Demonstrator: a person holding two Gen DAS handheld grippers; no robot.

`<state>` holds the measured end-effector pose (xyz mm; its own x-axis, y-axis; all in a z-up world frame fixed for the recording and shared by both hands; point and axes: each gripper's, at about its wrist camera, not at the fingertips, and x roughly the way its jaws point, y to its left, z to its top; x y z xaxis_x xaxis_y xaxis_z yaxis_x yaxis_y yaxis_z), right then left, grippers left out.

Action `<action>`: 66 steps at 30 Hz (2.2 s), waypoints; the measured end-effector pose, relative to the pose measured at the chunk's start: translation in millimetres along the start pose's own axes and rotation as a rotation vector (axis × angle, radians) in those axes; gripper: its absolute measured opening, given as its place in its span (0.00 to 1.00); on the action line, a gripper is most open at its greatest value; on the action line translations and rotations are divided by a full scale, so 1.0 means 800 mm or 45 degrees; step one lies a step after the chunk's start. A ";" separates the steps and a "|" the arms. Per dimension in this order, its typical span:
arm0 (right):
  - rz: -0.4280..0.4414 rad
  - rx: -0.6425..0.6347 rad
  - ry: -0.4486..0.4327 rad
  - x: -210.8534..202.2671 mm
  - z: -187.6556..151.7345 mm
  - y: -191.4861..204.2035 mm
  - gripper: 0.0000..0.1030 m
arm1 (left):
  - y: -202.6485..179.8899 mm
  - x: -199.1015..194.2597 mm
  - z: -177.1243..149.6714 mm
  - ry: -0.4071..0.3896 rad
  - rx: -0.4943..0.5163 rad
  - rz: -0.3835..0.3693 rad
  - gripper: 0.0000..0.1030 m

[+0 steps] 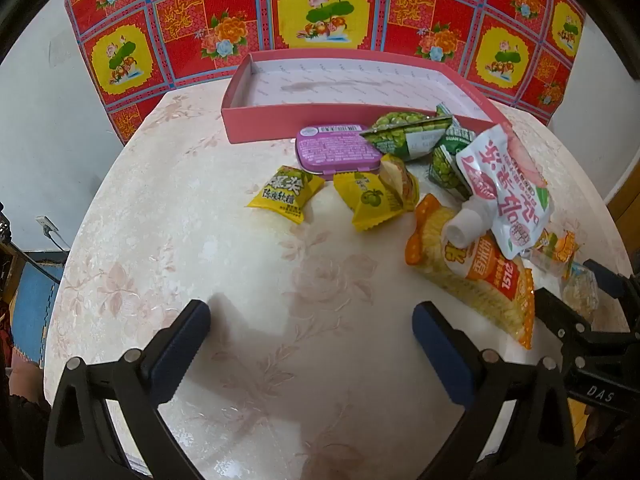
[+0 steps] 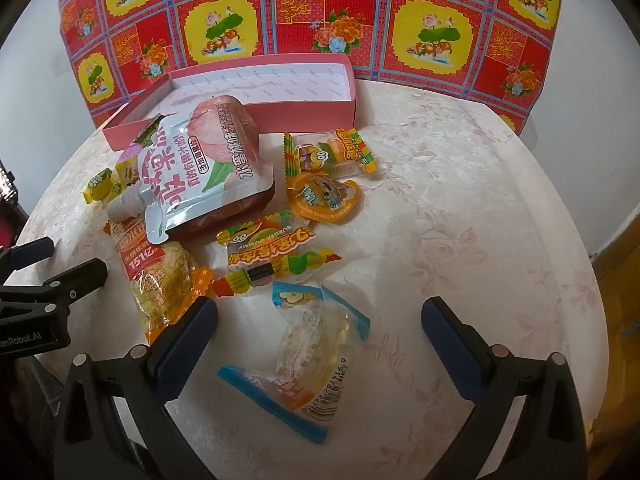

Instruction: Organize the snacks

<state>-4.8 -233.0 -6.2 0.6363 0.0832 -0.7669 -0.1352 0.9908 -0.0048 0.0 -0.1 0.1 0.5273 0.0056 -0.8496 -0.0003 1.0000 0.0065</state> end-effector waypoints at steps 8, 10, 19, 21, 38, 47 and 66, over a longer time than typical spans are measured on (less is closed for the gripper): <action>0.001 0.001 0.002 -0.001 0.000 0.000 1.00 | 0.000 0.000 0.000 -0.001 0.000 0.000 1.00; 0.001 0.001 0.002 -0.001 0.000 0.000 1.00 | 0.000 0.000 0.000 -0.001 0.000 0.000 1.00; 0.001 0.001 0.001 -0.001 -0.001 0.000 1.00 | 0.000 0.000 0.000 -0.002 0.000 0.000 1.00; 0.001 0.001 0.001 -0.001 -0.001 0.000 1.00 | 0.000 0.000 0.000 -0.002 0.000 0.000 1.00; 0.013 -0.008 0.008 -0.005 -0.002 0.001 1.00 | 0.000 0.001 0.002 -0.008 0.000 0.000 1.00; 0.059 -0.016 0.011 -0.009 -0.001 0.000 0.97 | 0.000 0.001 0.001 -0.007 0.000 -0.001 1.00; 0.175 -0.033 -0.090 -0.041 0.010 -0.012 0.92 | 0.015 -0.023 0.029 -0.110 -0.038 -0.122 0.92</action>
<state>-18.5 -244.2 23.9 0.6621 0.2257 -0.7146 -0.2437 0.9666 0.0795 9.8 11.5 27.9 0.5973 -0.0892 -0.7970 0.0289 0.9955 -0.0898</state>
